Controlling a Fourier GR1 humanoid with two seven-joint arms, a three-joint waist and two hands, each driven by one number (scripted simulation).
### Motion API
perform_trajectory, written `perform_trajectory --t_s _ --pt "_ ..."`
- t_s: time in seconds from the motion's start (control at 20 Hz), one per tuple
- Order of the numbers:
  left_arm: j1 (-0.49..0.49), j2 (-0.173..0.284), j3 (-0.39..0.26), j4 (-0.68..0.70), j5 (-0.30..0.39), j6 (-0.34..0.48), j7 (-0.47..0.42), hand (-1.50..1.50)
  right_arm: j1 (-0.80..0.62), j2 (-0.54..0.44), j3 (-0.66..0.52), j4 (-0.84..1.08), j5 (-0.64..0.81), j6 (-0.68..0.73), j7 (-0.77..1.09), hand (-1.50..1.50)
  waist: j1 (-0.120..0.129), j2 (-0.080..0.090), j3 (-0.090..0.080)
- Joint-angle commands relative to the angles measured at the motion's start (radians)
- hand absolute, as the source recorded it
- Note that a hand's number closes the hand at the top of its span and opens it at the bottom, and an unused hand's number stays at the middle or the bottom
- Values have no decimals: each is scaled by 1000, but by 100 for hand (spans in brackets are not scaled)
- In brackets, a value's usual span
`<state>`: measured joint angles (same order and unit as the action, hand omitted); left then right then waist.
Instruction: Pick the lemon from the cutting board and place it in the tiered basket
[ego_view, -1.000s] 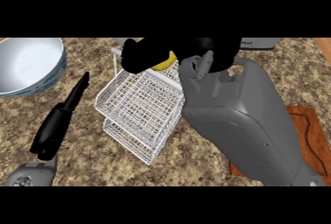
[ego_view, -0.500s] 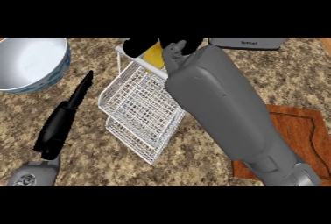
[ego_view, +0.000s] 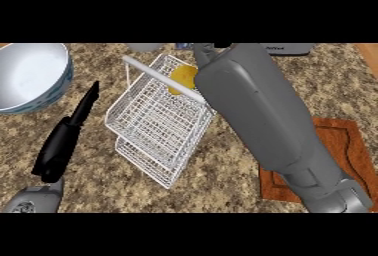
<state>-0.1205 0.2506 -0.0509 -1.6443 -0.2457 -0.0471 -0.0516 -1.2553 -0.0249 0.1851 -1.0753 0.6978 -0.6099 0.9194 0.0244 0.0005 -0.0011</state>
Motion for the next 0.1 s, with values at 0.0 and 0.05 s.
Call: perform_trajectory --t_s 0.0,0.05 --pt "45 2 13 -25 10 -1 12 0 -3 -60 -52 -22 131 -104 139 -150 -33 -13 1" --pt "54 -5 7 1 -11 17 -24 0 46 -82 -74 -69 116 -88 145 -150 -46 -12 1"
